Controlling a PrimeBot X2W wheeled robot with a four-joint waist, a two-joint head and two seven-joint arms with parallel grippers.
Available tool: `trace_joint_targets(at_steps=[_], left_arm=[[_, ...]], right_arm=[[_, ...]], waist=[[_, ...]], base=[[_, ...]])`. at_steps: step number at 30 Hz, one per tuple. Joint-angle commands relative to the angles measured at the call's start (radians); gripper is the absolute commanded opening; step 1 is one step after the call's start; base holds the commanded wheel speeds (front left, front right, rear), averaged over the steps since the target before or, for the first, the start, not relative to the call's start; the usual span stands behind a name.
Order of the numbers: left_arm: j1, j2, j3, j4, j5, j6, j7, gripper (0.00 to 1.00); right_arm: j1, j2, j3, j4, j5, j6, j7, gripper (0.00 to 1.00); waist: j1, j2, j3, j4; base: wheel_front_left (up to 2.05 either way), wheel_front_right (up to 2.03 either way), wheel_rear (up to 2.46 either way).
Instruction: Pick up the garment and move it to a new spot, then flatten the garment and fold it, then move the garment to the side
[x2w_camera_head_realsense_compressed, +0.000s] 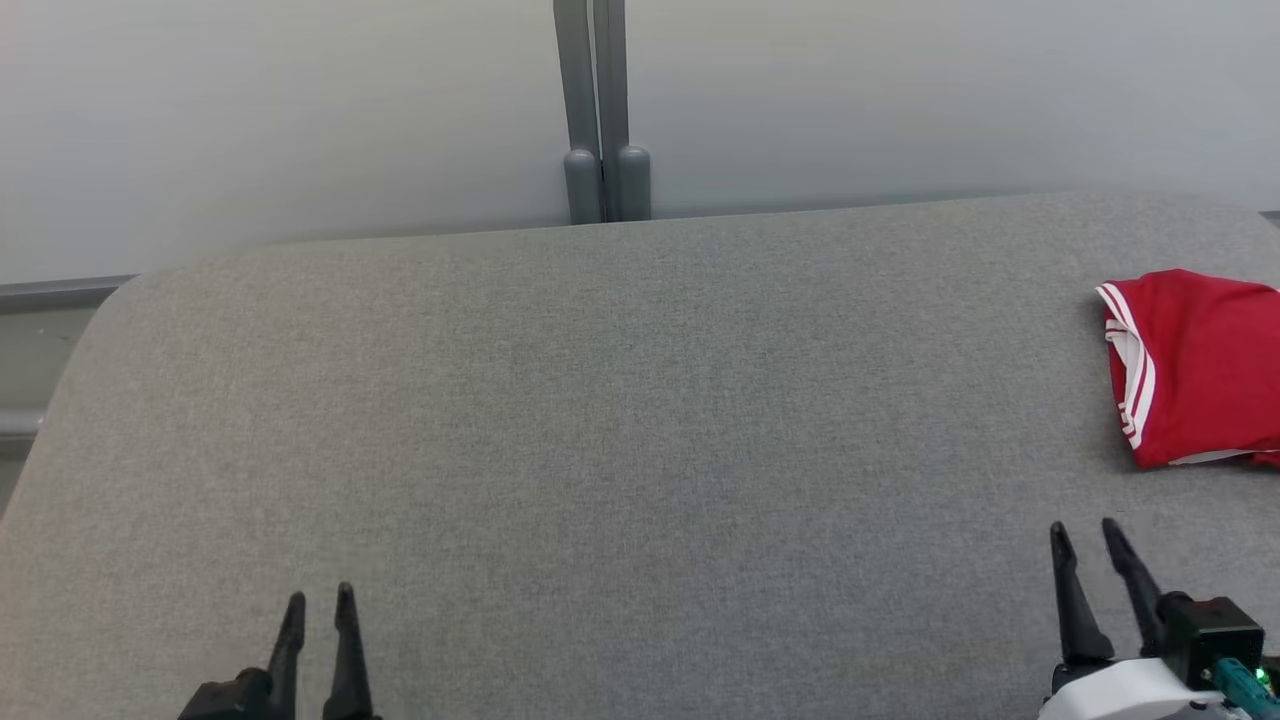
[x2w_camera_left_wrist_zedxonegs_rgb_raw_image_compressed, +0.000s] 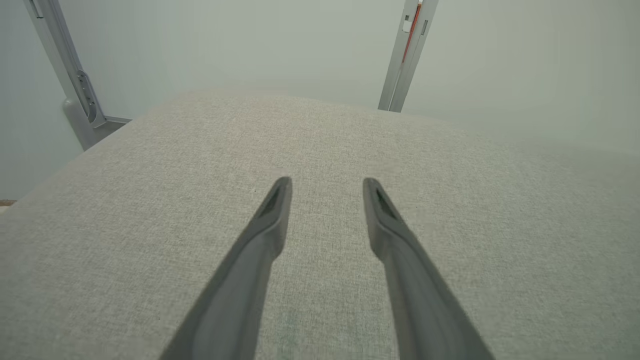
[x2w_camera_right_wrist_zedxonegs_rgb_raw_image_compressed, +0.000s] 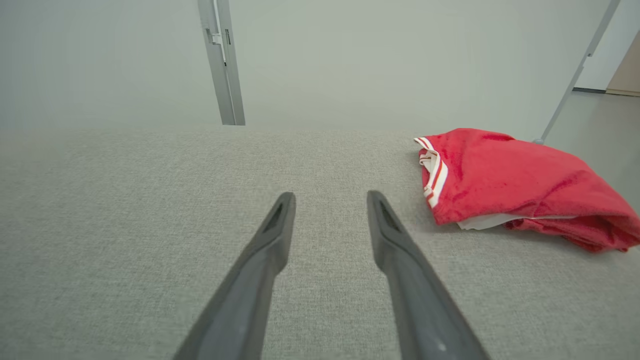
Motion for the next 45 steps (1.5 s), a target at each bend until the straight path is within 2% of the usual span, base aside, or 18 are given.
trace_joint_targets(at_steps=[1, 4, 24, 45], left_arm=[[0.0, 0.0, 0.001, 0.005, -0.003, 0.0, 0.002, 0.0], [0.008, -0.001, 0.001, 0.031, -0.017, -0.002, 0.011, 0.0], [-0.053, 0.0, 0.037, 0.023, -0.356, -0.033, 0.102, 0.0], [-0.105, 0.002, 0.068, 0.017, -0.639, -0.059, 0.18, 0.0]], right_arm=[[-0.002, 0.001, 0.0, 0.006, 0.003, 0.0, 0.003, 0.0], [-0.004, 0.009, -0.001, 0.034, 0.019, 0.0, 0.012, 0.0], [-0.062, 0.011, 0.003, 0.046, 0.418, 0.0, 0.103, 0.0], [-0.111, 0.012, 0.006, 0.059, 0.752, 0.0, 0.181, 0.0]], waist=[[0.0, 0.0, 0.0, 0.0], [0.0, 0.0, 0.0, 0.0], [0.0, 0.0, 0.002, -0.003], [0.0, 0.0, 0.004, -0.006]], base=[[0.0, 0.0, 0.0], [0.0, 0.0, 0.0], [0.0, 0.0, 0.0], [0.0, 0.0, 0.0]])
